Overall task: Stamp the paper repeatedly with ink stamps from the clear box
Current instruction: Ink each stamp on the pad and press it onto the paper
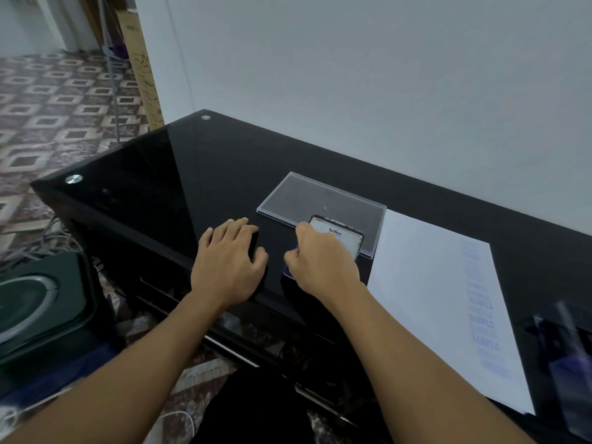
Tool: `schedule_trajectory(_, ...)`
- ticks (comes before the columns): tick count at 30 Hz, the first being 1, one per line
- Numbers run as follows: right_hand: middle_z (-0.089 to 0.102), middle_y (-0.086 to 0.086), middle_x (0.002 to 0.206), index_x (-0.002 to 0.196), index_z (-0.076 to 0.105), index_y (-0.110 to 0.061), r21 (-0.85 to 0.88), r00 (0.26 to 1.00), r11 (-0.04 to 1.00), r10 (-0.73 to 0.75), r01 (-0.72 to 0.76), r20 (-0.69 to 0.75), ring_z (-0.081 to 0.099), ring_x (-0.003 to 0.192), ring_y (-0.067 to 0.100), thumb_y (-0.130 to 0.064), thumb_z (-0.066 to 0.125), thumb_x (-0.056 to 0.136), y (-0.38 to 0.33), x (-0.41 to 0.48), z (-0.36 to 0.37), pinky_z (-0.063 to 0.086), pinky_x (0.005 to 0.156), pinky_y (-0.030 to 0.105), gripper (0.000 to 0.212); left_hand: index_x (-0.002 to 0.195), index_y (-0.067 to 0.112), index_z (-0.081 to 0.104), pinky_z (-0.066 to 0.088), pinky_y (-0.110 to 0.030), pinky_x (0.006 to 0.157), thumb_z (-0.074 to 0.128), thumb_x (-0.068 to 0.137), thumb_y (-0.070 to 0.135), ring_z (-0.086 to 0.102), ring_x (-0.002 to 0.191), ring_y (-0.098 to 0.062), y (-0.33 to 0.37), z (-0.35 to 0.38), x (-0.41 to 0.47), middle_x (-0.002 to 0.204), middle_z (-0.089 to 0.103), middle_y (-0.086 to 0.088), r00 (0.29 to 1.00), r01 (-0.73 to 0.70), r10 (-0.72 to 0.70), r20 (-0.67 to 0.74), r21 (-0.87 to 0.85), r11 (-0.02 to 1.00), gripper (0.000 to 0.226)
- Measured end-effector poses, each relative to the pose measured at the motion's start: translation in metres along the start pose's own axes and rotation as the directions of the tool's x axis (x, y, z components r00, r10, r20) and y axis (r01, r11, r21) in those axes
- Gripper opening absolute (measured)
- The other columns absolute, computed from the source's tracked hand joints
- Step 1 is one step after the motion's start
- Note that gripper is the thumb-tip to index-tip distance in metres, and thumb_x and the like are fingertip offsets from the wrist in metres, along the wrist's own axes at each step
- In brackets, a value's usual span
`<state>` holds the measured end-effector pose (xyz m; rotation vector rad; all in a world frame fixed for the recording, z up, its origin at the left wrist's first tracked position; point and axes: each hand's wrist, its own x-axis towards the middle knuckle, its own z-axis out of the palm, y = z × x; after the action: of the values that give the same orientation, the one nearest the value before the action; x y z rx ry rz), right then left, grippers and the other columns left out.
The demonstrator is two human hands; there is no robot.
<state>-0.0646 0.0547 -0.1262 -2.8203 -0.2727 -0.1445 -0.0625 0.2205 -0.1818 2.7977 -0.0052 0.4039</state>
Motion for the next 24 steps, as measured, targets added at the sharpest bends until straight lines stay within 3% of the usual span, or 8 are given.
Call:
schedule_trajectory(3, 0.047, 0.004, 0.068, 0.087, 0.038, -0.015, 0.024, 1.000, 0.999, 0.027, -0.027, 0.015, 0.051, 0.069, 0.030, -0.018, 0.053, 0.093, -0.001, 0.003, -0.002, 0.036, 0.055, 0.033, 0.016, 0.139, 0.026, 0.050, 0.017, -0.044, 0.120, 0.041, 0.096, 0.044, 0.029, 0.144, -0.016, 0.000, 0.000, 0.001, 0.153, 0.040, 0.006, 1.000, 0.002, -0.002, 0.002, -0.001, 1.000, 0.047)
schedule_trajectory(6, 0.045, 0.002, 0.067, 0.089, 0.041, -0.014, 0.008, 1.000, 1.000, 0.027, -0.027, -0.001, 0.046, 0.062, 0.026, -0.018, 0.054, 0.095, 0.001, 0.001, 0.001, 0.032, 0.051, 0.031, 0.014, 0.139, 0.026, 0.049, 0.018, -0.045, 0.121, 0.040, 0.096, 0.045, 0.029, 0.144, -0.016, 0.000, 0.000, 0.001, 0.153, 0.040, 0.006, 1.000, 0.002, -0.002, 0.008, 0.003, 1.000, 0.048)
schedule_trajectory(10, 0.052, 0.001, 0.090, 0.108, 0.055, -0.013, -0.218, 0.997, 0.973, -0.077, 0.081, 0.029, 0.028, 0.052, 0.012, -0.020, 0.046, 0.100, 0.003, -0.006, 0.009, 0.019, 0.044, 0.026, 0.014, 0.139, 0.026, 0.049, 0.018, -0.044, 0.120, 0.040, 0.096, 0.044, 0.029, 0.144, -0.016, 0.000, 0.001, 0.000, 0.153, 0.040, 0.006, 1.000, 0.001, -0.001, 0.005, 0.007, 1.000, 0.047)
schedule_trajectory(15, 0.049, 0.001, 0.091, 0.109, 0.049, -0.014, -0.250, 0.995, 0.963, -0.093, 0.102, 0.047, 0.033, 0.053, 0.014, -0.019, 0.042, 0.101, -0.002, -0.017, 0.002, 0.022, 0.044, 0.026, 0.012, 0.139, 0.026, 0.049, 0.017, -0.044, 0.121, 0.040, 0.096, 0.044, 0.029, 0.144, -0.015, 0.000, 0.001, 0.000, 0.153, 0.040, 0.005, 1.000, 0.003, -0.003, 0.008, 0.007, 1.000, 0.048)
schedule_trajectory(19, 0.053, 0.004, 0.082, 0.101, 0.045, -0.013, -0.129, 0.999, 0.991, -0.038, 0.037, -0.003, 0.057, 0.069, 0.025, -0.023, 0.050, 0.100, -0.004, -0.012, 0.000, 0.035, 0.049, 0.030, 0.012, 0.140, 0.026, 0.048, 0.018, -0.045, 0.121, 0.039, 0.096, 0.044, 0.029, 0.144, -0.015, 0.000, 0.001, 0.000, 0.153, 0.040, 0.005, 1.000, -0.001, 0.001, 0.004, 0.012, 1.000, 0.048)
schedule_trajectory(24, 0.041, 0.000, 0.065, 0.092, 0.036, -0.016, -0.011, 0.999, 0.999, 0.037, -0.037, 0.014, 0.052, 0.069, 0.030, -0.020, 0.058, 0.096, -0.006, -0.003, -0.006, 0.037, 0.053, 0.033, 0.022, 0.141, 0.026, 0.047, 0.017, -0.045, 0.121, 0.038, 0.097, 0.045, 0.027, 0.145, -0.016, -0.001, 0.000, 0.000, 0.155, 0.038, 0.005, 1.000, -0.002, 0.002, 0.016, 0.014, 1.000, 0.049)
